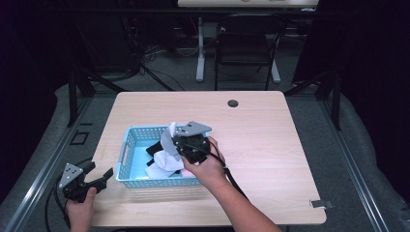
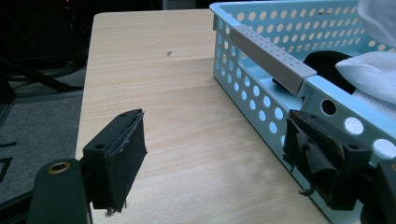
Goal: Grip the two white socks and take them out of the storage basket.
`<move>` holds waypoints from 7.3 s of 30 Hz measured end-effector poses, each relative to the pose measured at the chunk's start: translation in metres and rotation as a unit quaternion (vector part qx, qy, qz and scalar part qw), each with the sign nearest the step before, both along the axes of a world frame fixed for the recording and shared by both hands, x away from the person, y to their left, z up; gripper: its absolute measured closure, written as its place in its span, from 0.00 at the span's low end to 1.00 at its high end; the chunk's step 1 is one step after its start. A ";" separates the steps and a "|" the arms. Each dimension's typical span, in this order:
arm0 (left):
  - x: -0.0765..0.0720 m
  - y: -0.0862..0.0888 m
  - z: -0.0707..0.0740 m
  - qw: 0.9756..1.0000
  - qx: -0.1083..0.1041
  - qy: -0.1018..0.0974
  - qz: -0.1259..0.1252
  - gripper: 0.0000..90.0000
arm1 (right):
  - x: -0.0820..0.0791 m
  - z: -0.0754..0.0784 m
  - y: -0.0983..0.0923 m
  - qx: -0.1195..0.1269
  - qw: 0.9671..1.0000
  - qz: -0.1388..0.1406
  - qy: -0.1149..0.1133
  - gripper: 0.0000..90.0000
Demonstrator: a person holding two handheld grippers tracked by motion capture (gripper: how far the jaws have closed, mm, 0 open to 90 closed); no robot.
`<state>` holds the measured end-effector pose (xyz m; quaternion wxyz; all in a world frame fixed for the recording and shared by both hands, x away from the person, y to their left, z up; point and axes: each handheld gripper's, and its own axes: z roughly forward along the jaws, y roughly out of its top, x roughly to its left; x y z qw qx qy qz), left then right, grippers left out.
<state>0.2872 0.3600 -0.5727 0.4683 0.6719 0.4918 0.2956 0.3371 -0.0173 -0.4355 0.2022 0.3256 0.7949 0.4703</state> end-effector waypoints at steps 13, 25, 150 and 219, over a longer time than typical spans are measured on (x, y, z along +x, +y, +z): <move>0.000 0.000 -0.001 1.000 -0.001 0.001 0.000 0.23 | -0.018 0.008 -0.028 0.083 0.994 -0.027 -0.065 0.97; 0.000 0.000 -0.001 1.000 -0.001 0.001 -0.001 0.23 | -0.032 0.014 -0.062 0.107 0.991 -0.047 -0.070 0.98; 0.000 0.000 -0.001 1.000 -0.002 0.003 0.001 0.23 | -0.027 -0.049 -0.184 0.048 0.976 -0.207 0.037 0.17; 0.001 0.001 -0.001 1.000 -0.004 0.002 -0.003 0.23 | 0.088 -0.083 0.014 -0.109 0.916 -0.074 0.378 0.74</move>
